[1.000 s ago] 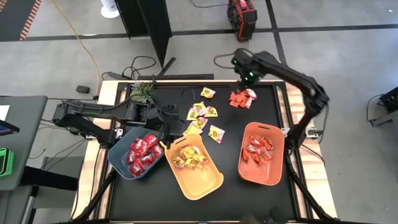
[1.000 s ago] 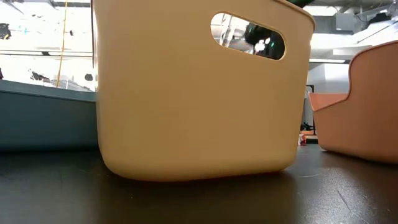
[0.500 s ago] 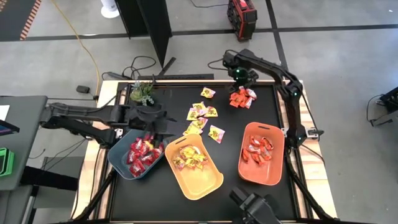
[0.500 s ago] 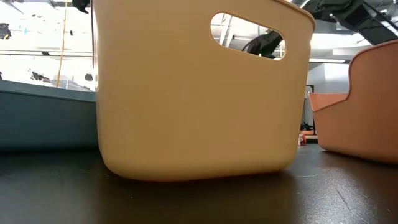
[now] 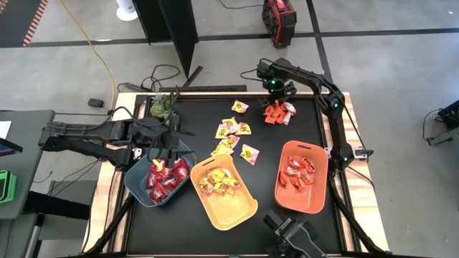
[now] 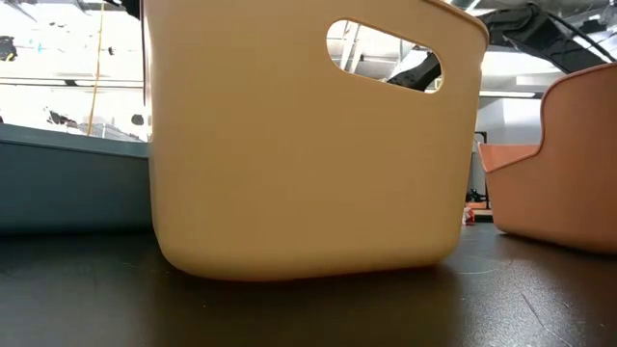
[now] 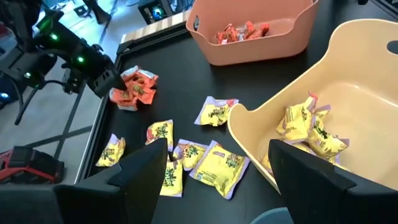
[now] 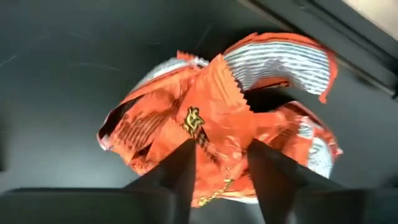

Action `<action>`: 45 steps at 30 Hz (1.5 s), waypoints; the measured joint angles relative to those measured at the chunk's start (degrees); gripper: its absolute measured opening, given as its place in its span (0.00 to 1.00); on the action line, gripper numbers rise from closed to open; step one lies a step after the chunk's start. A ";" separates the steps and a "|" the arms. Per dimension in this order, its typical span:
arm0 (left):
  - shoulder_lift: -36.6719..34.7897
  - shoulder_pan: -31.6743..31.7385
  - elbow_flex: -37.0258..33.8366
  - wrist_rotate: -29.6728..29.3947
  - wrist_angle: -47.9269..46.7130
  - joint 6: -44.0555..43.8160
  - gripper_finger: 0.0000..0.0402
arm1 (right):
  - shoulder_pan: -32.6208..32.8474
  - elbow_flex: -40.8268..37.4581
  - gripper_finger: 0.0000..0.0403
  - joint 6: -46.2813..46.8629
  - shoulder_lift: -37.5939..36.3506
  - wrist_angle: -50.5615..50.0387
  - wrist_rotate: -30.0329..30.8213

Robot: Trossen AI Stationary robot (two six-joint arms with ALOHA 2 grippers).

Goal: Sort candy
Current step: Put the orange chocolate into the orange bin

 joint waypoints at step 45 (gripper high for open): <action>2.23 -0.02 0.09 0.00 -0.29 -1.66 0.69 | 34.33 -0.02 0.00 15.47 -44.30 -13.12 5.02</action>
